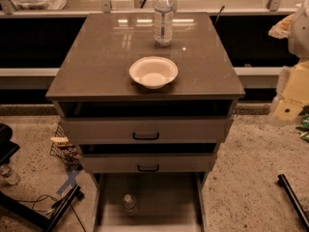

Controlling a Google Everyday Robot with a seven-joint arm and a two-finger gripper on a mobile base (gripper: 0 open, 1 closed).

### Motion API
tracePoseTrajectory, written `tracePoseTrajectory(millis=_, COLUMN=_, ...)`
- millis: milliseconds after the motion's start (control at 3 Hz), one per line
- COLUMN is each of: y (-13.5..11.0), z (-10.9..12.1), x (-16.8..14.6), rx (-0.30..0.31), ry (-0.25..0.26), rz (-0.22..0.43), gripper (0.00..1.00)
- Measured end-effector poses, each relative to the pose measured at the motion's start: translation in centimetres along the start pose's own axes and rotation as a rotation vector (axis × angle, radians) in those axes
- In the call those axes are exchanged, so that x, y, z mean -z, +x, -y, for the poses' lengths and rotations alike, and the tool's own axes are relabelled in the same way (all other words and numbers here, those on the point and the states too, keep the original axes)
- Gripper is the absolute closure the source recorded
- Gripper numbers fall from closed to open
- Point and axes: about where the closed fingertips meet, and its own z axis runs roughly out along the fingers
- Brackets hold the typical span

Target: Pick water bottle from bottom drawer and place on counter

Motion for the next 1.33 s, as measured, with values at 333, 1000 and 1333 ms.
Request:
tracePoseTrajectory(millis=333, y=0.0, z=0.0, x=0.0, rx=0.0, ry=0.0, rz=0.0, gripper=0.0)
tracePoseTrajectory(millis=1000, y=1.3, z=-3.9, x=-9.4, rx=0.015, ry=-0.049, rz=0.233, gripper=0.0)
tracePoseTrajectory(millis=1333, y=2.9, z=-7.1, x=-17.0, rx=-0.04, ry=-0.078, rz=0.398, gripper=0.0)
